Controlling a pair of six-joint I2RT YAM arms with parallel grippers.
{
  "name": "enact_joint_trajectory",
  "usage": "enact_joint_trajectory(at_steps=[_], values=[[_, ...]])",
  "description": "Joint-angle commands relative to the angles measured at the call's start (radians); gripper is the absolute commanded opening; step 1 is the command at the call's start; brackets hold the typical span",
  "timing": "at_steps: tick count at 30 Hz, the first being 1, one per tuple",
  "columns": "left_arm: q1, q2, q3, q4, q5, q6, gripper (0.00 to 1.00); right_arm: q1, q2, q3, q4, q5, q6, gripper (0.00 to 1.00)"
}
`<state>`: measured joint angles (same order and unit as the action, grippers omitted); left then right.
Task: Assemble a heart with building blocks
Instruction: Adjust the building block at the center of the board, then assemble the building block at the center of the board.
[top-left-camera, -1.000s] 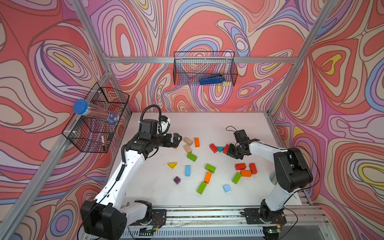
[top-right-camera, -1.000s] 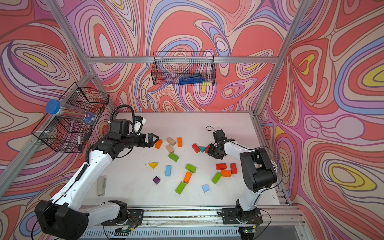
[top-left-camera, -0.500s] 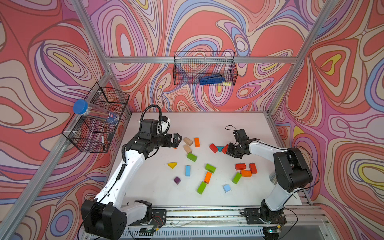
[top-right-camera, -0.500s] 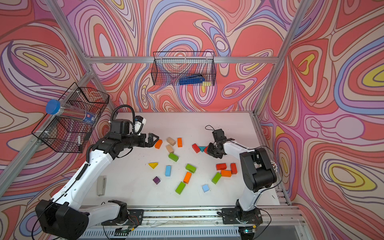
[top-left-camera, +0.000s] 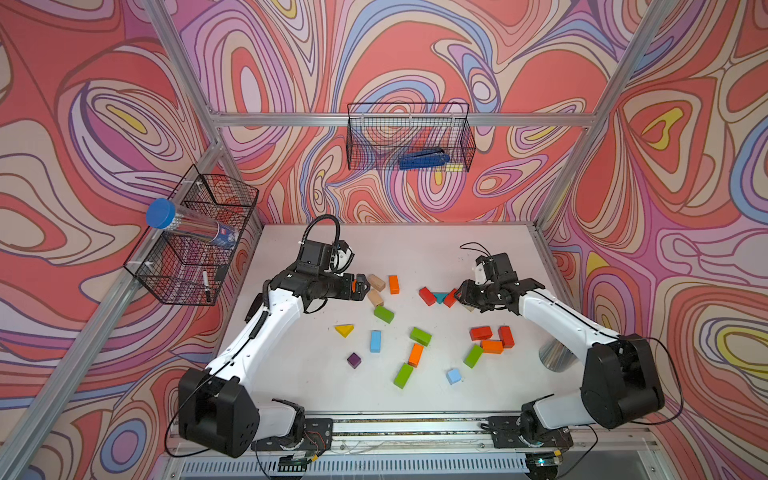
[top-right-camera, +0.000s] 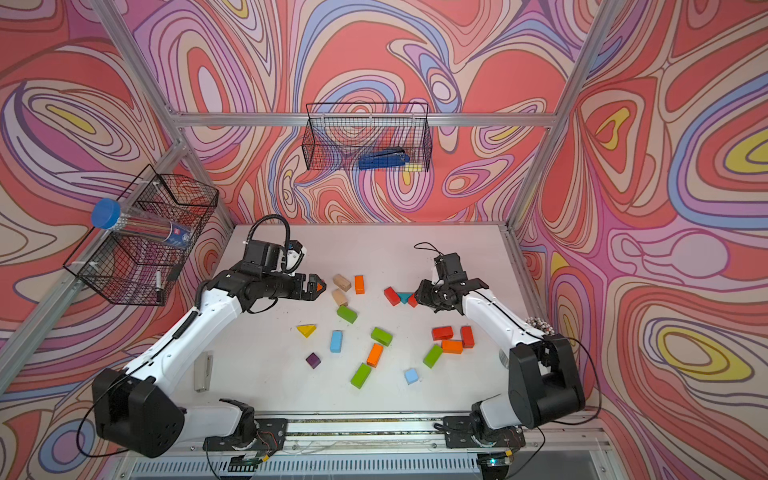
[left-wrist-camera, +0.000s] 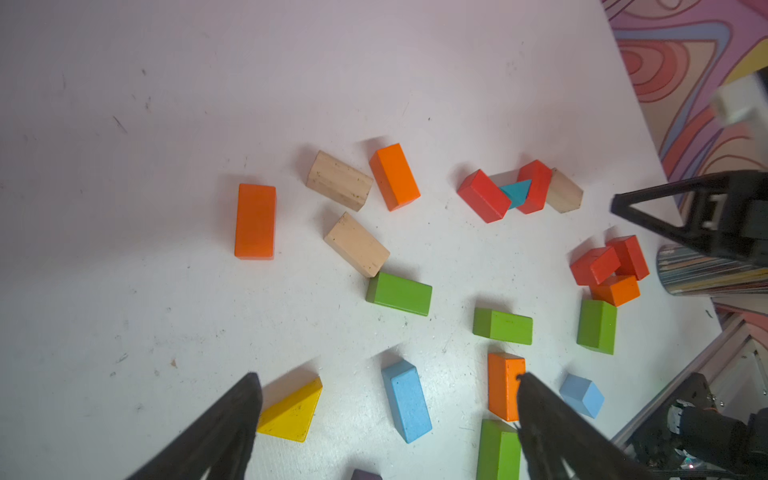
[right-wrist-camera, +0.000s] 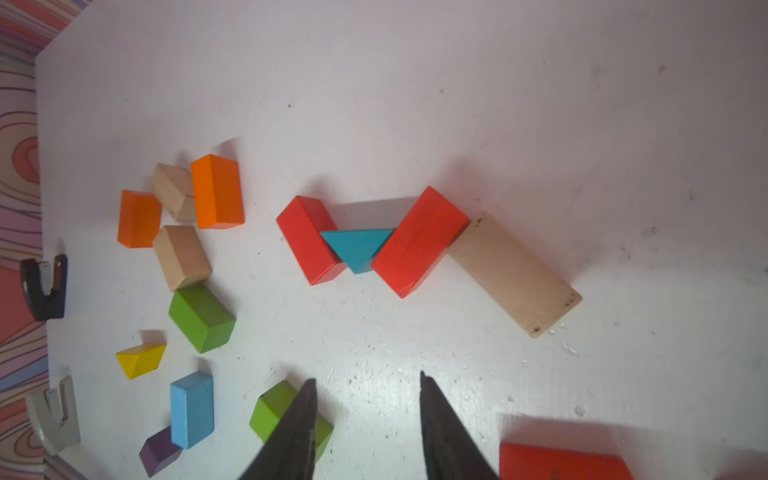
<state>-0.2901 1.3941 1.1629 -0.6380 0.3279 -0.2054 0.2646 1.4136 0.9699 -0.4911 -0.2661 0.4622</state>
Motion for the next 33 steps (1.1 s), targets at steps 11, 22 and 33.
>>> enact_joint_trajectory(at_steps=[11,22,33], values=[[-0.188,0.471,0.350,-0.230,-0.218,-0.148,0.91,0.019,-0.184,-0.074,-0.140,-0.055,-0.052,0.70],[-0.238,0.800,0.682,-0.260,-0.267,-0.263,0.77,0.019,-0.304,-0.134,-0.132,-0.007,-0.070,0.98],[-0.242,0.960,0.850,-0.284,-0.273,-0.261,0.60,0.020,-0.301,-0.137,-0.125,0.011,-0.070,0.98]])
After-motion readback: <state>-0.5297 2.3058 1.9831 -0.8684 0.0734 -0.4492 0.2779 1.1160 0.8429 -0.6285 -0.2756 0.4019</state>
